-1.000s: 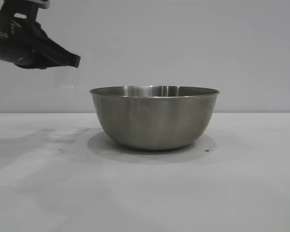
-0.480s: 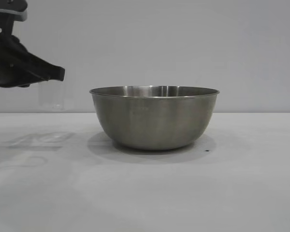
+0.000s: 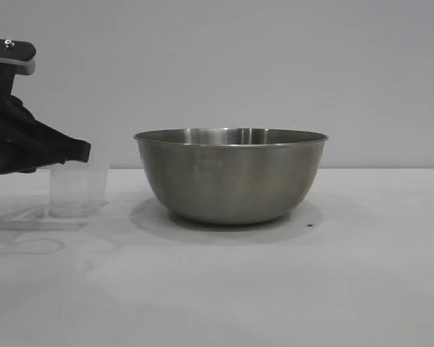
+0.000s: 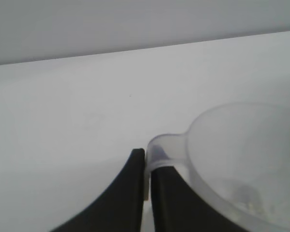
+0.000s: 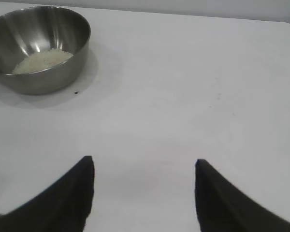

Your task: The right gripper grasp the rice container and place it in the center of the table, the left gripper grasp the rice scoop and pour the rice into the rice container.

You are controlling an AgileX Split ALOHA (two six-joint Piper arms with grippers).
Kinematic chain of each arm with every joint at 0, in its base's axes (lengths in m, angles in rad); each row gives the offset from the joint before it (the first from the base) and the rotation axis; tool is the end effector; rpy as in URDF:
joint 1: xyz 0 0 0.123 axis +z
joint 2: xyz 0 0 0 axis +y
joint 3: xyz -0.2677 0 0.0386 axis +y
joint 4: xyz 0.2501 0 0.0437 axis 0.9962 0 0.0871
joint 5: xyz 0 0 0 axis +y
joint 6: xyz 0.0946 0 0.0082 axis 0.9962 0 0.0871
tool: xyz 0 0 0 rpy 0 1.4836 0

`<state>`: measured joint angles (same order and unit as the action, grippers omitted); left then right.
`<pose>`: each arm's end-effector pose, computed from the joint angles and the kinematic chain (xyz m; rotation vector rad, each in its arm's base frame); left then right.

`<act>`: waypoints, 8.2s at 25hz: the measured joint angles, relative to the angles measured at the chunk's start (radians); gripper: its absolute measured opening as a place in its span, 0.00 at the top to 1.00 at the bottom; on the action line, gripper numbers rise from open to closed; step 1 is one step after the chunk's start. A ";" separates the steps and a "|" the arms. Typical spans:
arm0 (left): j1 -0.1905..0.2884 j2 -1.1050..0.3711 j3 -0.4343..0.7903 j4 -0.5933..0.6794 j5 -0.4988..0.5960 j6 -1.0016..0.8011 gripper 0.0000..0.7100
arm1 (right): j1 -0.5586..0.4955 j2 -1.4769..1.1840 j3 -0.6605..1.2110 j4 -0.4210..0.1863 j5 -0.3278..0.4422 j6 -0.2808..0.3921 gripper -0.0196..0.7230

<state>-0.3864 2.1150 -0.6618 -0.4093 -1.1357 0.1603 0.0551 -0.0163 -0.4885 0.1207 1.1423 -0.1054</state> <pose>0.3184 -0.0926 0.0656 0.0744 1.8155 0.0507 0.0094 0.0109 0.2672 -0.1816 2.1090 0.1162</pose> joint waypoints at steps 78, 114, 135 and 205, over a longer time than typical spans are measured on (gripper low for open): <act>0.020 -0.271 0.317 -0.043 -0.016 0.040 0.56 | 0.000 0.000 0.000 0.000 0.000 0.000 0.38; 0.427 -0.290 0.317 0.487 -0.016 -0.061 0.65 | 0.000 0.000 0.000 0.000 0.000 0.000 0.38; 0.427 -0.562 0.417 0.533 -0.016 -0.103 0.65 | 0.000 0.000 0.000 0.000 0.000 0.000 0.38; 0.428 -2.051 0.182 0.555 1.982 -0.237 0.65 | 0.000 0.000 0.000 0.000 0.000 0.000 0.38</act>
<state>0.0417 0.0640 -0.4801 0.1454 0.8461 -0.0767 0.0551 -0.0163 -0.4885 0.1207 1.1423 -0.1054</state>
